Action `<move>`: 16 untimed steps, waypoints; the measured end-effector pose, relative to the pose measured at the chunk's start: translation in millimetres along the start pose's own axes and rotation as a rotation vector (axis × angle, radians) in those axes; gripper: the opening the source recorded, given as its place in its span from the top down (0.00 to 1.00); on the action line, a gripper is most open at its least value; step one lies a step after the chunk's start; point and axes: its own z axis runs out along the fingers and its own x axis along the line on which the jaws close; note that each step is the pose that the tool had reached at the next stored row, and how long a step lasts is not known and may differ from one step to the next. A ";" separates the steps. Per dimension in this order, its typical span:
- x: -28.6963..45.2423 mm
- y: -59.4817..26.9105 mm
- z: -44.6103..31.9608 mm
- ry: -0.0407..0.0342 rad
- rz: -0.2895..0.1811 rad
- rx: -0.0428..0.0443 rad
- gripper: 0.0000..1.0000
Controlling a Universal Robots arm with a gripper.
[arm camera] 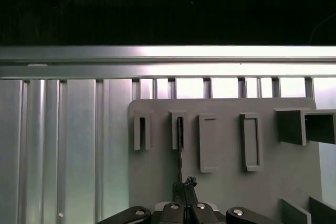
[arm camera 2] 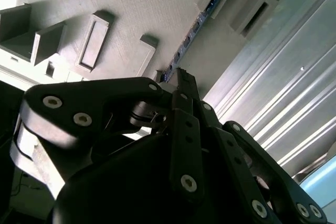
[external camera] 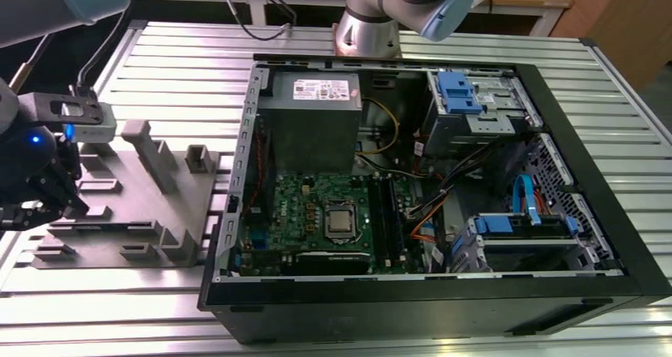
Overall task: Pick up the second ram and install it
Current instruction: 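Pick up the second ram and move it above second insertion slot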
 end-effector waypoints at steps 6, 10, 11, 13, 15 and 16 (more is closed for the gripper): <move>1.6 -0.4 8.0 -0.0004 0.000 -0.0030 0.93; 1.7 -0.5 10.3 -0.0026 -0.001 -0.0030 0.93; 1.8 -0.6 11.2 -0.0026 -0.002 -0.0031 0.93; 1.9 -0.8 13.4 -0.0025 -0.002 -0.0033 0.93; 2.0 -0.9 15.3 -0.0025 -0.002 -0.0032 0.93; 2.1 -0.9 15.8 -0.0025 -0.002 -0.0033 0.93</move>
